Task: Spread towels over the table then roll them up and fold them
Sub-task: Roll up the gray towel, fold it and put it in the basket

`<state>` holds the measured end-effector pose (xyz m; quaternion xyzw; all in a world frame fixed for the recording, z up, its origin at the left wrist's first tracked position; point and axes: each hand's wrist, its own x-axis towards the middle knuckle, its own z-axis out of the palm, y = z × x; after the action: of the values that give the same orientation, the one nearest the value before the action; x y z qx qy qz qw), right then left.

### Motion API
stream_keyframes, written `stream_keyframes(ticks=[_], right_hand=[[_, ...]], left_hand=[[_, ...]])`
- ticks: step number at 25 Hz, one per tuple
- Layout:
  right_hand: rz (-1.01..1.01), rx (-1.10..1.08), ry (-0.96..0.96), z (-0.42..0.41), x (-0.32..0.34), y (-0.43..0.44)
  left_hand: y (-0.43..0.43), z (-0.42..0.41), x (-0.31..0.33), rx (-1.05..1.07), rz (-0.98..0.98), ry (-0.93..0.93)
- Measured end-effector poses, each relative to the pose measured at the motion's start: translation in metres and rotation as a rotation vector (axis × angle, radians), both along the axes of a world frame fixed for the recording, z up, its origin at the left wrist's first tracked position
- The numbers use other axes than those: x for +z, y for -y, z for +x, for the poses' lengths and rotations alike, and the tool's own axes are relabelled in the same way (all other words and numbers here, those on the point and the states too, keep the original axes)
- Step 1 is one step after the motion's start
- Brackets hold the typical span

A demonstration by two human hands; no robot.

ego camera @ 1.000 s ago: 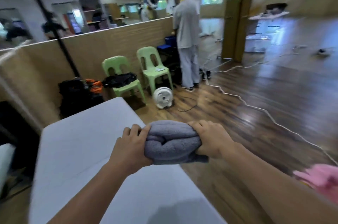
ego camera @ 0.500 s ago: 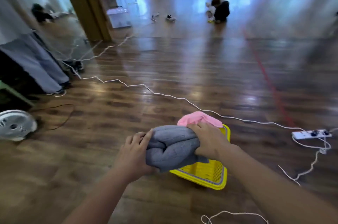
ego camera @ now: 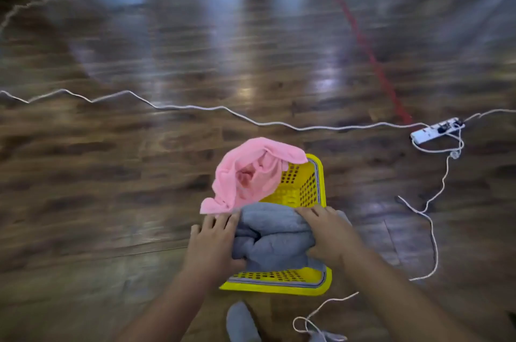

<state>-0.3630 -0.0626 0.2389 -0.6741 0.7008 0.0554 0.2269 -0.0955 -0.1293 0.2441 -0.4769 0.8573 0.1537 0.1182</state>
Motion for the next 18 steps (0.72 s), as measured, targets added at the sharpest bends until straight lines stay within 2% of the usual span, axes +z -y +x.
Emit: stream_keyframes(ticks=[8, 11, 15, 18], right_hand=[[0.286, -0.107, 0.100, -0.009, -0.357, 0.041], [0.338, -0.082, -0.026, 0.008, -0.456, 0.036], [0.276, -0.093, -0.131, 0.026, -0.502, 0.012], [0.378, -0.098, -0.088, 0.023, -0.465, 0.028]], left_hand=[[0.049, -0.052, -0.340, -0.195, 0.070, 0.248], [0.046, -0.058, -0.425, -0.145, 0.161, 0.364], [0.024, -0.058, -0.470, -0.059, 0.142, 0.390], [0.030, -0.056, -0.445, 0.006, 0.272, 0.363]])
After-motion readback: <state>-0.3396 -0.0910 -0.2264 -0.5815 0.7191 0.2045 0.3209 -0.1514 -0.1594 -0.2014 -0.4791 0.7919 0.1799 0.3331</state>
